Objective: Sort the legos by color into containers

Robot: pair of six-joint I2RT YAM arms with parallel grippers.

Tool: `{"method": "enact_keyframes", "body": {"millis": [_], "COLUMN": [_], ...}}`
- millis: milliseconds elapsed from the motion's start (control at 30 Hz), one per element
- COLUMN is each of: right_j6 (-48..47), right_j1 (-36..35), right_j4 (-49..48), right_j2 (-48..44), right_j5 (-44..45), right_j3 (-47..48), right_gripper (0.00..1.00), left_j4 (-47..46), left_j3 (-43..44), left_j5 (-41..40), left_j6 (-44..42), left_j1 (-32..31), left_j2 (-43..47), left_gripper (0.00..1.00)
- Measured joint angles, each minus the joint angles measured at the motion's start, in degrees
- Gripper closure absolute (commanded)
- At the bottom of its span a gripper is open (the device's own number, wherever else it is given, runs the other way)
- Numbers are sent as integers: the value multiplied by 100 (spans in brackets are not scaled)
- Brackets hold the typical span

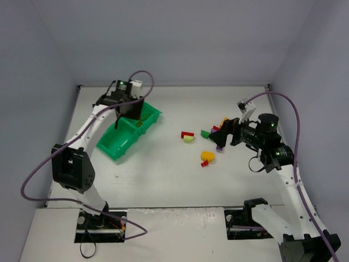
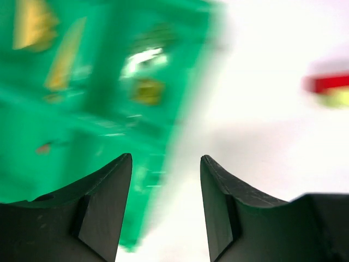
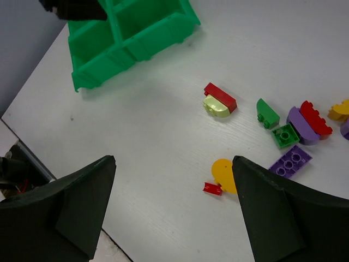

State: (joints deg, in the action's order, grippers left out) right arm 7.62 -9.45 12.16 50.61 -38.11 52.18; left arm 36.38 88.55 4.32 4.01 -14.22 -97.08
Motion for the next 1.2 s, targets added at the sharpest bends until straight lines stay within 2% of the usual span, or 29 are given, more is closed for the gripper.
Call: {"method": "enact_keyframes", "body": {"millis": [133, 267, 467, 767, 1067, 1200], "right_j6": [98, 175, 223, 192, 111, 105], "right_j1": [4, 13, 15, 122, 129, 127], "right_j4": [11, 55, 122, 382, 535, 590], "right_j2": [74, 109, 107, 76, -131, -212], "right_j5": [437, 835, 1047, 1436, 1716, 1762], "right_j3": [0, 0, 0, 0, 0, 0], "right_gripper": [19, 18, 18, 18, 17, 17], "left_j4": [-210, -494, -831, -1344, -1744, -1768], "left_j3": [-225, -455, -363, -26, 411, 428], "left_j5": [262, 448, 546, 592, 367, 337], "left_j6": [372, 588, 688, 713, 739, 767], "left_j1": [-1377, -2616, -3801, -4371, -4433, -4437], "left_j2": [267, 118, -850, -2100, -2566, -2616], "left_gripper": [53, 52, 52, 52, 52, 56]}}
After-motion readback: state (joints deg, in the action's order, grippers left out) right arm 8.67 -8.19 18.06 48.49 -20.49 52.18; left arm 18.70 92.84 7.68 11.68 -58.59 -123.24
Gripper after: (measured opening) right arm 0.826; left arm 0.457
